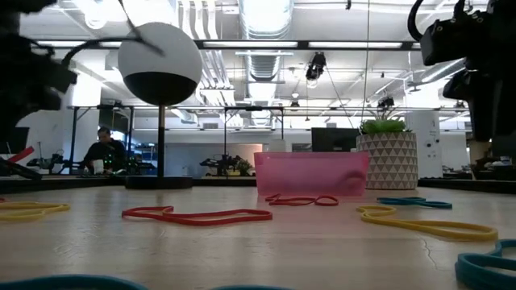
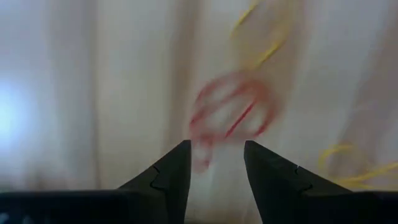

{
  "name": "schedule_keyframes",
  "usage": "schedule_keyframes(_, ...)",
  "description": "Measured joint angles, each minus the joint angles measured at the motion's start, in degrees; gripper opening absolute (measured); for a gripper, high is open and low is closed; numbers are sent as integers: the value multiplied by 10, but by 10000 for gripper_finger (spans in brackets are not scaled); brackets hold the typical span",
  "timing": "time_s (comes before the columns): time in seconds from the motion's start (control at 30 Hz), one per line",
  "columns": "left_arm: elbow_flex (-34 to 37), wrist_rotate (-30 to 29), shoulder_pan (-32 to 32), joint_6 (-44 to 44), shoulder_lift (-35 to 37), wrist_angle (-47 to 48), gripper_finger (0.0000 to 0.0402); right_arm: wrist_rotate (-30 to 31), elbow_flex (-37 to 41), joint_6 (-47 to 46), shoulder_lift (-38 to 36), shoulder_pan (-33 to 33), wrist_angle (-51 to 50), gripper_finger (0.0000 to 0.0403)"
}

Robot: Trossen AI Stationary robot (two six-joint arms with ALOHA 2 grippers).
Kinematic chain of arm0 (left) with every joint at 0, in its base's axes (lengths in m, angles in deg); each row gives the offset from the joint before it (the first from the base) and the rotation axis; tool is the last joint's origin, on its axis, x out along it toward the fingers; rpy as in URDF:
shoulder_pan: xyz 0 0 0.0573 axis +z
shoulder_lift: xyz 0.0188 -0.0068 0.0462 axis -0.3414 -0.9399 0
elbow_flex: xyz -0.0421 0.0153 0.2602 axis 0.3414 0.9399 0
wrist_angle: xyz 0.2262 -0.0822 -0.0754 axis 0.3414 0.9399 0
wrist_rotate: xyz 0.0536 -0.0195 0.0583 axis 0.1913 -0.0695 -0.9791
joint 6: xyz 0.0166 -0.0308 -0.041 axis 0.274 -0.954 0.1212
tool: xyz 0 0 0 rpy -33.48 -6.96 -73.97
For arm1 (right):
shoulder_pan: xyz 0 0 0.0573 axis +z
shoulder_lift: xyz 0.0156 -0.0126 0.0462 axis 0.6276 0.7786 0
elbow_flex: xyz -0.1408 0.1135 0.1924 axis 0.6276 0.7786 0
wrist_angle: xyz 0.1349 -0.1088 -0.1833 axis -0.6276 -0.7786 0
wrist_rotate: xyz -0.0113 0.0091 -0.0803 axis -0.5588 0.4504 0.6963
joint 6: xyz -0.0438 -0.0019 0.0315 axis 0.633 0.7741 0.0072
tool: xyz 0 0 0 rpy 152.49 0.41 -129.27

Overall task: Pick and place rubber bands into bin
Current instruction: Put the red rubber band into the pink bin

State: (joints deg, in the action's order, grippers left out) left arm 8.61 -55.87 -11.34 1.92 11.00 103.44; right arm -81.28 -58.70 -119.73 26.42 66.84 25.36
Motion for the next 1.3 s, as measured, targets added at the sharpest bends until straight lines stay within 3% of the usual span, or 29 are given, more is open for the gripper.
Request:
schedule_keyframes(0.13,21,11,12,-97,3,4,134,30,0,0,0,0,8,174)
schedule_keyframes(0.37,83,15,12,-4,3,-129,134,45,-3,26,0,-1,12,174)
schedule_keyframes(0.47,102,-12,12,-6,3,-135,134,45,-6,26,0,-1,13,172)
schedule_keyframes(0.83,143,-9,12,-5,7,-190,131,63,-9,2,0,-1,13,172)
schedule_keyframes(0.93,156,7,12,-4,5,-216,109,71,-9,2,0,-1,13,171)
schedule_keyframes(1.13,169,46,13,-8,6,-239,13,71,-8,0,1,-1,14,168)
schedule_keyframes(1.3,147,53,21,-52,10,-260,3,71,-8,0,1,-1,14,164)
